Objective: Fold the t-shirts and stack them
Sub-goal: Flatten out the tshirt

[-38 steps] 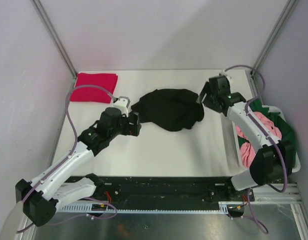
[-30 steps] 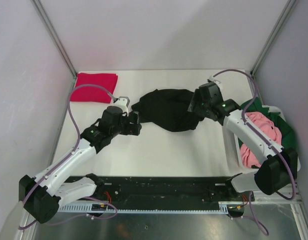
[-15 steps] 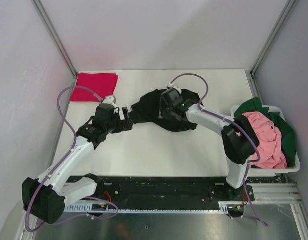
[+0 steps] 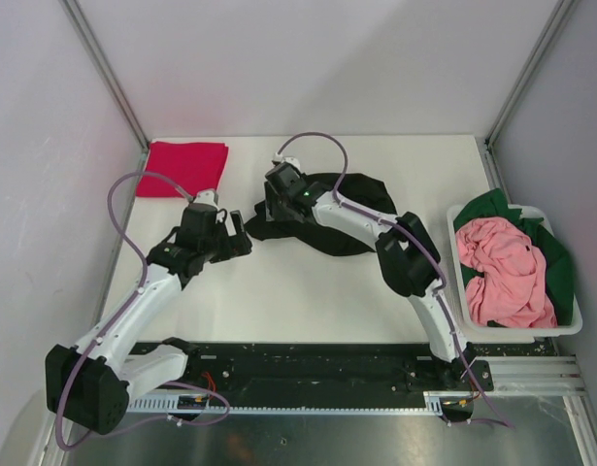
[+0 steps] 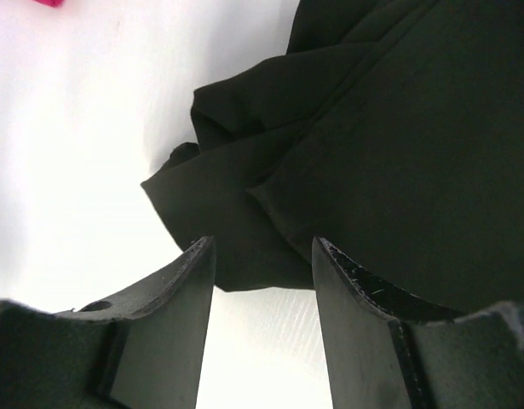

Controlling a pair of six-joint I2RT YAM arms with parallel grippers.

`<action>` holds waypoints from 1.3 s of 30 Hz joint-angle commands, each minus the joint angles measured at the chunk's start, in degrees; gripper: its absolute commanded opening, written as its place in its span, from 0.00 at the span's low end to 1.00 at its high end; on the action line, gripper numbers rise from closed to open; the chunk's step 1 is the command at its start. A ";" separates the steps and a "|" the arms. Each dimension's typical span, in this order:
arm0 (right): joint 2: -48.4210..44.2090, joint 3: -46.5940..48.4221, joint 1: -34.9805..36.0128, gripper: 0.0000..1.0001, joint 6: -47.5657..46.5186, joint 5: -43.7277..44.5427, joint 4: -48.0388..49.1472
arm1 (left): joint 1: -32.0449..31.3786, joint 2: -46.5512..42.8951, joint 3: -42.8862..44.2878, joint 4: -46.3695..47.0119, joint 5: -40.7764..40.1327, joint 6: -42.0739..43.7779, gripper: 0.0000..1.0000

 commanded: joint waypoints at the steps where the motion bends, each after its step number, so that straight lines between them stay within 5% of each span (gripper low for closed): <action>1: 3.41 4.78 0.09 0.54 -1.45 1.65 -3.81 | 1.43 -1.15 -0.58 0.37 1.07 -0.45 0.99; 14: 9.48 10.01 -0.14 0.54 -1.99 2.86 -4.59 | 2.98 -1.69 -1.26 0.36 2.59 0.75 0.99; 21: 9.64 10.36 -1.37 0.34 -0.89 4.00 -4.26 | 3.15 -0.87 -1.06 0.39 3.22 0.29 0.99; 26: 8.08 9.79 -2.13 0.05 -0.72 4.45 -3.60 | 3.20 0.72 -0.62 0.32 3.70 -0.58 0.99; 28: 7.17 9.23 -2.50 0.01 -0.59 4.64 -3.89 | 3.20 2.34 -0.07 0.36 4.10 -1.23 0.99; 33: -1.56 2.52 -3.29 0.00 0.36 7.79 -5.04 | 3.43 8.81 3.99 0.41 4.91 -2.98 0.99; 39: -22.62 -20.21 -6.01 0.00 2.48 12.70 -4.68 | 3.60 16.40 11.77 0.71 5.23 -4.29 1.00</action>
